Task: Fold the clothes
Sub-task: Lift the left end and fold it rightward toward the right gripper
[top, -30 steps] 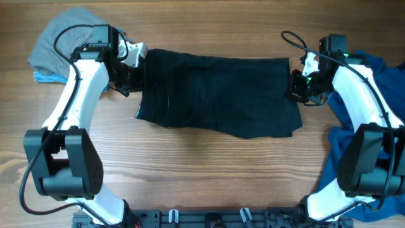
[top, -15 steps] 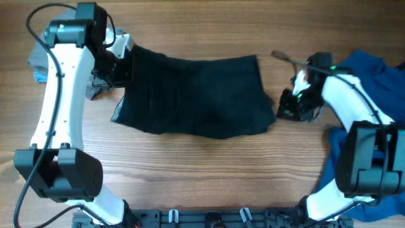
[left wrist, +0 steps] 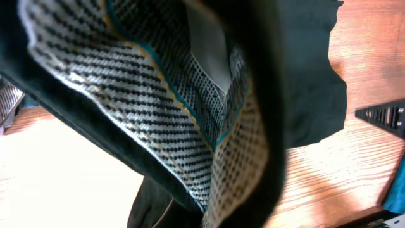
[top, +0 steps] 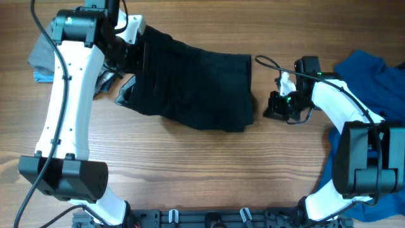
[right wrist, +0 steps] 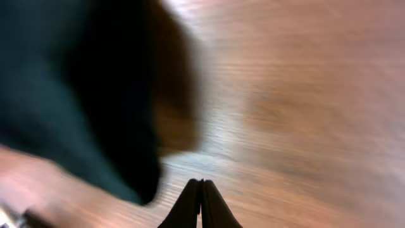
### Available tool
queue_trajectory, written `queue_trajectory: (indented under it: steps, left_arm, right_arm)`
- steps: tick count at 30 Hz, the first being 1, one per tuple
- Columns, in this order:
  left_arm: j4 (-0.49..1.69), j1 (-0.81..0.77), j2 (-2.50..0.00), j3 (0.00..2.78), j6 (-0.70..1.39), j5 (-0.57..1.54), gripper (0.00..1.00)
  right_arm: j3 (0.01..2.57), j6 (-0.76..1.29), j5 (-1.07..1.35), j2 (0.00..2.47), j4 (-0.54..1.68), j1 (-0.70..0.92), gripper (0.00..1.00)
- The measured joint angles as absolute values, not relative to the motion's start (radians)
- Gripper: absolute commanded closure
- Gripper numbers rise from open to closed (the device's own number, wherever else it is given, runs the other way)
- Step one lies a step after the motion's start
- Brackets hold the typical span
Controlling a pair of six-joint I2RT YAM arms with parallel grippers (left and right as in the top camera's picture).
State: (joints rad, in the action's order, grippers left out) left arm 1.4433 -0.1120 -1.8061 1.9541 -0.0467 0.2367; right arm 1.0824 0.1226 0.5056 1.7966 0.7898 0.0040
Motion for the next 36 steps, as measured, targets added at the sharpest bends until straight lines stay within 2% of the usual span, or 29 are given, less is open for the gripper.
queue_trajectory:
  steps: [5,11,15,20,24,25,28,29,30,31,32,33,36]
  left_arm:
    - [1.443,-0.11,-1.806,1.954,-0.038,0.233,0.96]
    - [1.428,-0.11,-1.806,1.954,-0.006,0.255,0.96]
    - [1.324,-0.126,-1.806,1.954,0.018,0.323,0.96]
    - [1.176,-0.25,-1.849,1.956,0.036,0.363,0.96]
    - [1.025,-0.373,-1.989,1.965,0.043,0.359,0.94]
    - [0.984,-0.407,-2.037,1.966,0.051,0.357,0.84]
    - [0.896,-0.491,-2.156,1.966,0.077,0.357,0.66]
    - [0.885,-0.506,-2.174,1.966,0.074,0.357,0.53]
    - [0.884,-0.525,-2.189,1.965,0.083,0.356,0.48]
    - [0.886,-0.536,-2.192,1.965,0.078,0.355,0.4]
    - [0.891,-0.542,-2.189,1.965,0.083,0.353,0.28]
    - [0.905,-0.543,-2.185,1.965,0.085,0.352,0.22]
    - [0.981,-0.529,-2.149,1.965,0.089,0.349,0.16]
  right_arm:
    - [1.088,0.057,0.633,1.797,0.648,0.036,0.95]
    - [1.09,0.063,0.576,1.832,0.559,0.166,0.96]
    - [1.09,0.078,0.54,1.933,0.564,0.182,0.96]
    - [1.108,0.097,0.547,1.948,0.579,0.177,0.96]
    - [1.11,0.109,0.545,1.948,0.58,0.177,0.96]
    - [1.11,0.112,0.546,1.949,0.582,0.177,0.96]
    - [1.112,0.125,0.545,1.949,0.588,0.177,0.96]
    - [1.115,0.132,0.544,1.949,0.603,0.175,0.96]
    - [1.119,0.135,0.537,1.949,0.631,0.17,0.95]
    - [1.122,0.135,0.524,1.948,0.654,0.163,0.92]
    - [1.123,0.134,0.504,1.945,0.682,0.152,0.89]
    - [1.129,0.135,0.475,1.937,0.728,0.135,0.84]
    - [1.154,0.15,0.422,1.862,0.807,0.06,0.61]
